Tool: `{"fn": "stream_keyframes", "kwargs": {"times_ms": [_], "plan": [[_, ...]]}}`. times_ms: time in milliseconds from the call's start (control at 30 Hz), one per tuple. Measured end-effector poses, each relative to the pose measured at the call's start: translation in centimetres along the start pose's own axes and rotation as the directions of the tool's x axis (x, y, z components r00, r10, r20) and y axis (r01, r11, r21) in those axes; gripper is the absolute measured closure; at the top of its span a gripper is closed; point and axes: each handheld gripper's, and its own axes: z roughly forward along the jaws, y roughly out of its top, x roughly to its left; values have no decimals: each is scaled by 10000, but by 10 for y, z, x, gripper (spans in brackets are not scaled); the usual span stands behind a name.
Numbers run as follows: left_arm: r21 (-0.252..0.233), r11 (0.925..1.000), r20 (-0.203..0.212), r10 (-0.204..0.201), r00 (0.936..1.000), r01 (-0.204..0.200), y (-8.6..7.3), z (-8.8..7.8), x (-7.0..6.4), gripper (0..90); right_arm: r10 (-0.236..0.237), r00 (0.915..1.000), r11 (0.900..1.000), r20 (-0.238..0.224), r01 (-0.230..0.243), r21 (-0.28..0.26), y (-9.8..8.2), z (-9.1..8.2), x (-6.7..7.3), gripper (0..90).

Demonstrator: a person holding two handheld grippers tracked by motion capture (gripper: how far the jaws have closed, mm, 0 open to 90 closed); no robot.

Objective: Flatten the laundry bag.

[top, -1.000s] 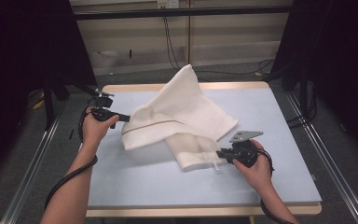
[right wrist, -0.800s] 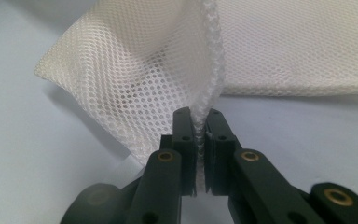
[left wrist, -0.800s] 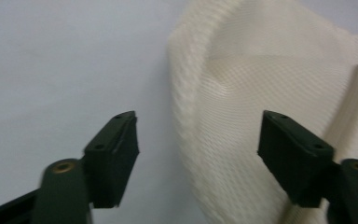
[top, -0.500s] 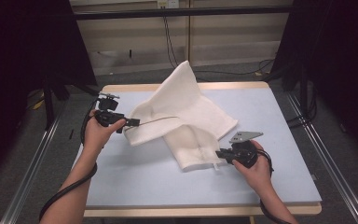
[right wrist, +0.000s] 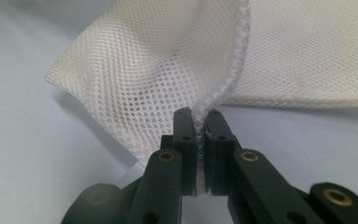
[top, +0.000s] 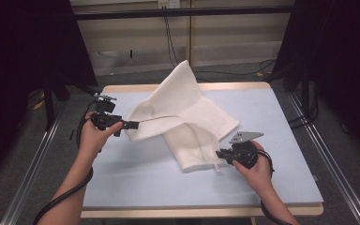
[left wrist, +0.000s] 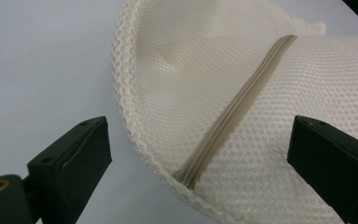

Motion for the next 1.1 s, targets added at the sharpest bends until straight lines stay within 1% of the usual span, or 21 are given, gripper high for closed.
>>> {"fn": "stream_keyframes", "kwargs": {"times_ms": [33,100,233,267,300,333,367,433,533,600,633,700,767,800,833,867,933,967,1033,1067,1100], "plan": [[-98,9999,44,-102,9999,102,0,1,-2,57,-27,10000,10000,-8,27,-9,0,0,0,857],[98,9999,148,-41,9999,39,0,1,-3,53,-31,10000,10000,-47,31,-62,2,0,2,858],[201,9992,133,346,9993,-348,-2,4,-12,47,-143,9998,9999,-113,142,-73,4,0,5,859],[219,9991,146,360,9992,-363,-2,5,-15,42,-177,9998,9998,-114,176,-84,4,0,5,859],[232,9992,248,319,9992,-325,-3,5,-17,41,-214,9997,9997,-91,213,-77,4,1,6,859],[264,9993,254,258,9993,-265,-3,6,-18,41,-220,9997,9997,-102,220,-65,4,1,6,859],[278,9989,241,368,9990,-375,-4,7,-19,36,-215,9997,9998,-99,214,-59,4,1,6,859],[333,9984,284,448,9986,-458,-5,8,-21,32,-180,9998,9998,-108,179,-72,4,1,6,859],[348,9989,477,310,9984,-327,-8,10,-24,23,-209,9998,9998,-78,208,-51,4,2,7,859],[247,9994,555,217,9982,-231,-10,10,-25,23,-237,9997,9997,-87,236,-72,4,2,7,859],[281,9995,640,156,9978,-174,-11,10,-26,23,-203,9997,9998,-95,203,-82,4,2,7,859],[469,9989,651,63,9979,-94,-12,13,-26,27,-206,9997,9998,-107,205,-83,4,3,8,859],[539,9985,659,40,9978,-76,-14,16,-24,81,-210,9997,9997,-105,209,-119,5,3,8,859],[505,9987,735,-12,9973,-25,-15,17,-24,106,-243,9996,9996,-106,241,-129,5,3,9,860],[419,9991,783,6,9969,-39,-15,17,-24,157,-258,9996,9996,-88,257,-138,5,3,9,860],[443,9990,779,76,9969,-111,-16,18,-22,240,-262,9996,9996,-105,261,-143,6,3,9,861],[578,9983,833,-2,9965,-46,-16,19,-20,323,-320,9995,9993,-73,318,-211,7,3,10,861],[623,9980,869,-97,9962,43,-16,20,-19,371,-255,9996,9993,-80,253,-287,8,3,10,862],[629,9979,1002,-198,9948,135,-15,22,-18,369,-281,9995,9991,-105,278,-312,9,3,11,863],[563,9983,1018,-193,9946,136,-15,21,-18,360,-286,9996,9990,-73,283,-335,10,3,12,863],[414,9989,984,-246,9948,206,-14,20,-20,341,-283,9995,9990,-141,278,-336,10,4,12,863]]}}
